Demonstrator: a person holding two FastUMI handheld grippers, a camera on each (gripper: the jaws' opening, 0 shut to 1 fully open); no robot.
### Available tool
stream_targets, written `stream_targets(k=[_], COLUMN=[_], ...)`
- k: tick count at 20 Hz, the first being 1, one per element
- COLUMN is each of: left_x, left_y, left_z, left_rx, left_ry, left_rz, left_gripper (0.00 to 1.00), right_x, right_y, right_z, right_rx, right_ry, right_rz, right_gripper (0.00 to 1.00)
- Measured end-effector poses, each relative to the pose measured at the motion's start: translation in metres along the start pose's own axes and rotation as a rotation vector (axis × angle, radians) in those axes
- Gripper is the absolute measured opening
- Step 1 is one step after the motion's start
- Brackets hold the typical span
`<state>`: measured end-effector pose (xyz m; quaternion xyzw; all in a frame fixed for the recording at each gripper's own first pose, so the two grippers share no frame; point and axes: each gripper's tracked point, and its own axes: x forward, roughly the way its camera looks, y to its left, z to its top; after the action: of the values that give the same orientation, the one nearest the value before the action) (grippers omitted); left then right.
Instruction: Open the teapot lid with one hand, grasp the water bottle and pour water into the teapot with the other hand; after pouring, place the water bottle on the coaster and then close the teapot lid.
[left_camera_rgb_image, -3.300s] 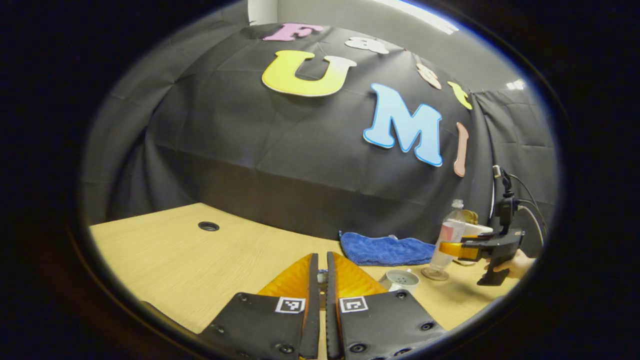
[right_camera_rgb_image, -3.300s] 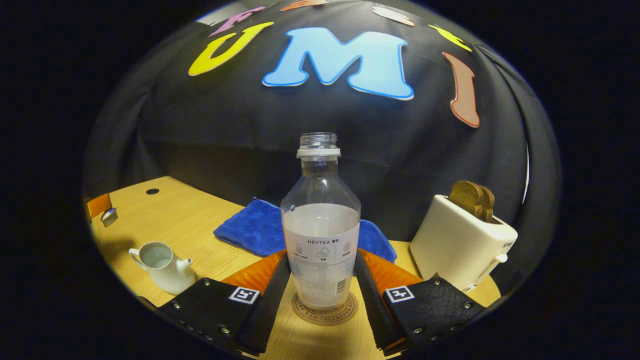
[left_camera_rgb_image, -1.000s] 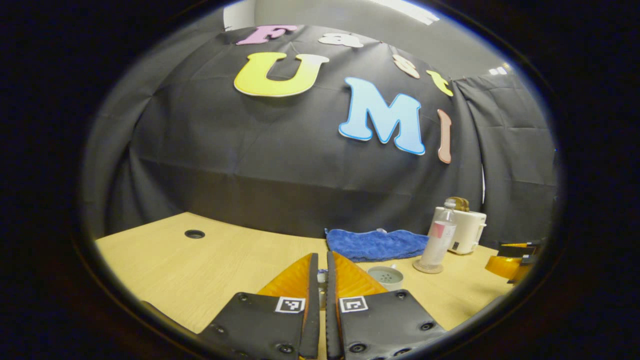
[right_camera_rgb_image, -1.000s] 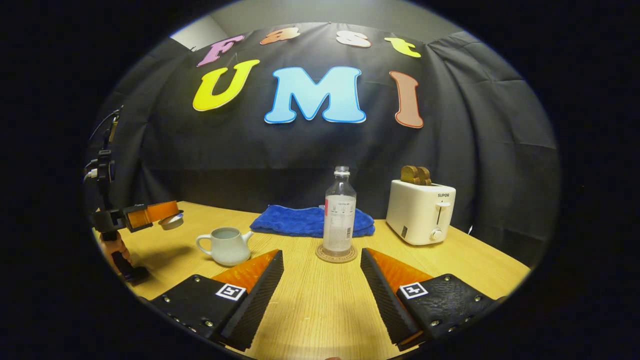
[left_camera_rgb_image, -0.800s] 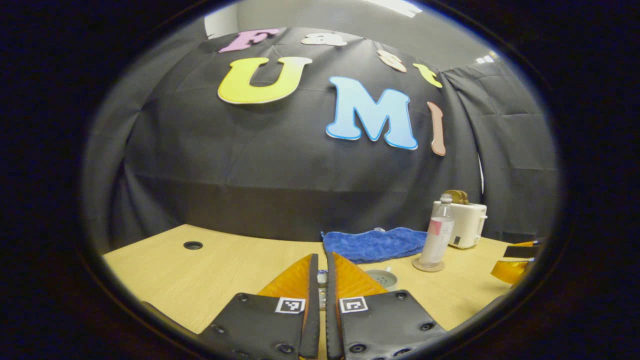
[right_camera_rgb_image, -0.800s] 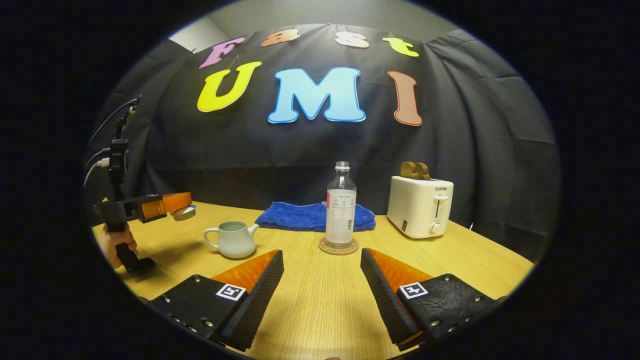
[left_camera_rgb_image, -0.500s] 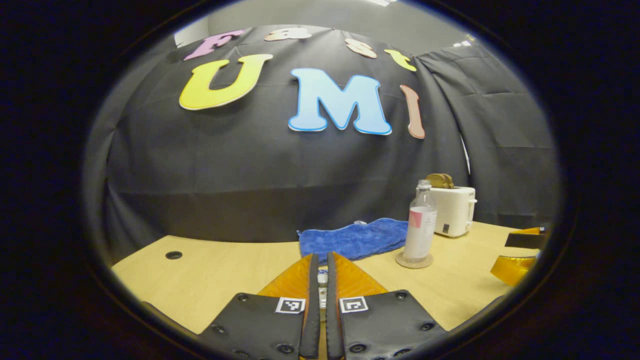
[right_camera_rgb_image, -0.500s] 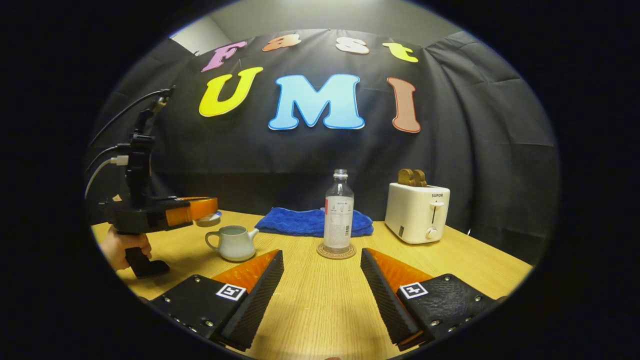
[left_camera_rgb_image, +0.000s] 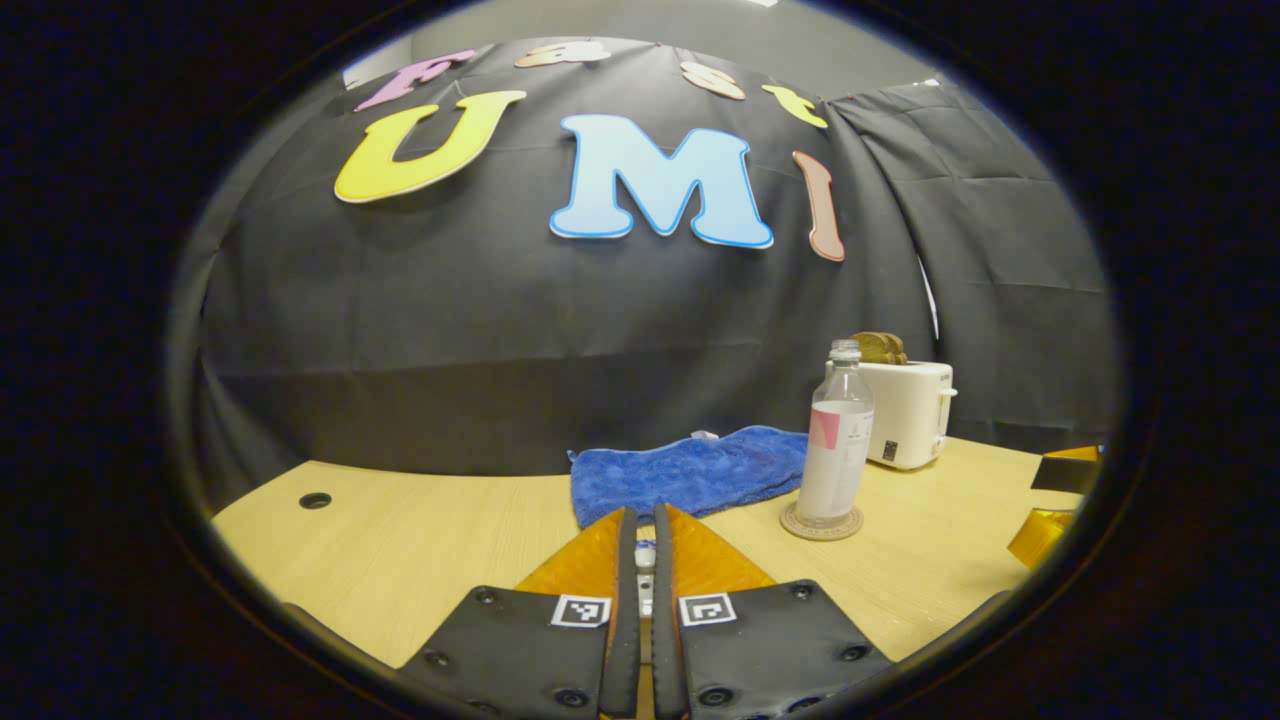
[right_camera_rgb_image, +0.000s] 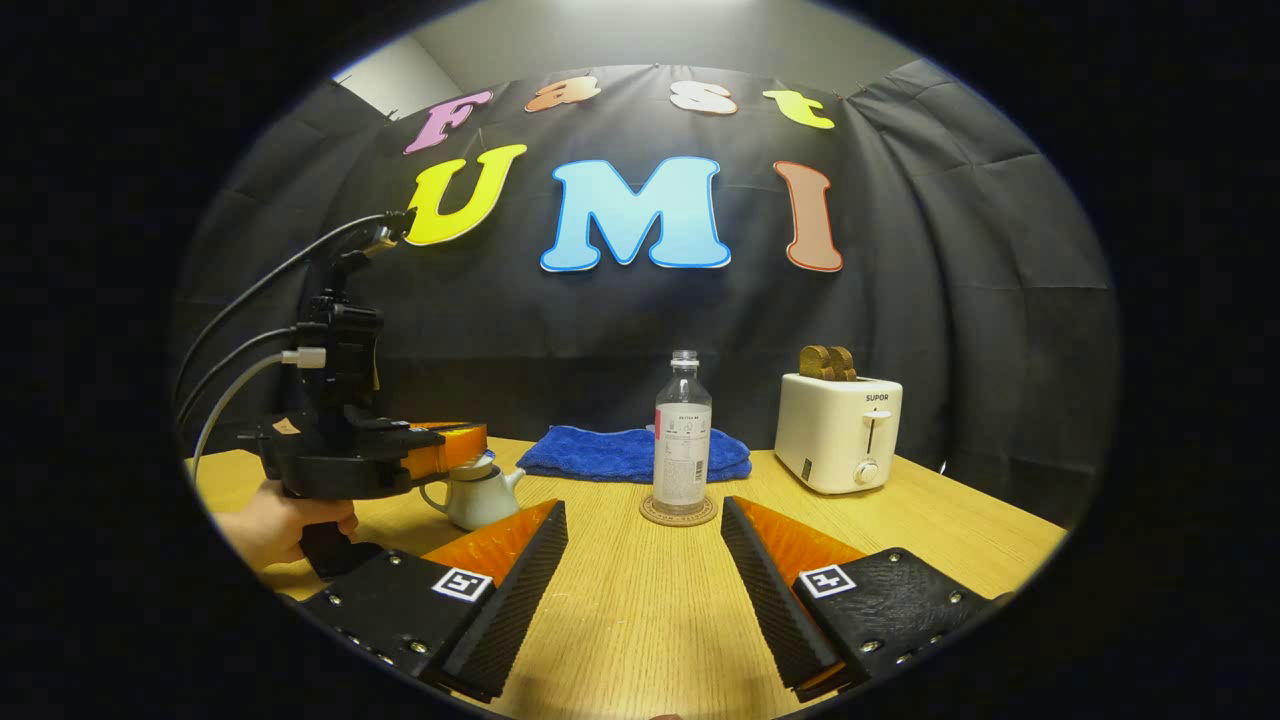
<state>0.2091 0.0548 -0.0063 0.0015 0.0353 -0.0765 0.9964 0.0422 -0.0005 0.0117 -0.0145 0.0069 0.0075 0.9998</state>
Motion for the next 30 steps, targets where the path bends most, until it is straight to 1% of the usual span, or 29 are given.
stream_targets(k=[3, 4, 6, 7, 9, 10, 11, 13, 15, 17, 19, 20, 21, 24, 27, 30], left_x=[0.008, 0.008, 0.009, 0.010, 0.011, 0.012, 0.009, 0.010, 0.007, 0.002, -0.004, -0.008, -0.013, -0.035, -0.067, -0.104], left_y=[0.001, 0.001, 0.002, 0.003, 0.001, 0.001, 0.001, -0.001, 0.000, -0.001, -0.003, -0.003, -0.003, -0.007, -0.010, -0.014], left_z=[-0.005, -0.005, -0.007, -0.011, -0.014, -0.013, -0.012, -0.015, -0.008, -0.005, -0.003, -0.001, 0.003, 0.008, 0.012, 0.015], left_rx=[0.019, 0.008, 0.002, -0.003, -0.015, -0.011, -0.011, -0.012, -0.018, -0.033, -0.061, -0.070, -0.074, -0.061, -0.034, -0.021], left_ry=[0.006, 0.001, 0.004, 0.011, 0.012, 0.015, 0.019, 0.021, 0.013, 0.008, 0.009, 0.008, 0.007, -0.010, -0.035, -0.072], left_rz=[0.006, 0.003, 0.003, 0.002, -0.004, -0.007, -0.007, -0.012, -0.007, 0.000, -0.001, 0.003, 0.004, 0.012, 0.036, 0.073], left_gripper=[0.11, 0.14, 0.14, 0.11, 0.11, 0.14, 0.14, 0.19, 0.22, 0.38, 0.39, 0.41, 0.46, 0.63, 0.84, 0.85], right_x=[0.002, 0.002, 0.003, 0.003, 0.003, 0.003, 0.002, 0.003, 0.003, 0.003, 0.003, 0.003, 0.002, 0.001, -0.005, -0.014], right_y=[-0.001, -0.001, 0.000, 0.001, 0.003, 0.004, 0.005, 0.005, 0.005, 0.004, 0.004, 0.004, 0.005, 0.005, 0.005, 0.003], right_z=[-0.003, -0.004, -0.005, -0.005, -0.007, -0.007, -0.007, -0.005, -0.006, -0.007, -0.006, -0.006, -0.004, -0.001, 0.006, 0.009], right_rx=[0.002, 0.000, -0.007, -0.011, -0.017, -0.018, -0.018, -0.021, -0.019, -0.020, -0.028, -0.029, -0.032, -0.029, -0.006, -0.006], right_ry=[0.010, 0.011, 0.011, 0.014, 0.018, 0.019, 0.018, 0.016, 0.017, 0.019, 0.016, 0.013, 0.008, -0.004, -0.024, -0.047], right_rz=[-0.003, -0.006, -0.006, -0.004, 0.001, 0.004, 0.006, 0.005, 0.006, 0.004, -0.002, -0.001, -0.002, 0.000, 0.003, -0.004], right_gripper=[0.96, 0.96, 0.96, 0.96, 0.96, 0.96, 0.96, 0.96, 0.96, 0.96, 0.96, 0.95, 0.96, 0.96, 0.96, 0.96])
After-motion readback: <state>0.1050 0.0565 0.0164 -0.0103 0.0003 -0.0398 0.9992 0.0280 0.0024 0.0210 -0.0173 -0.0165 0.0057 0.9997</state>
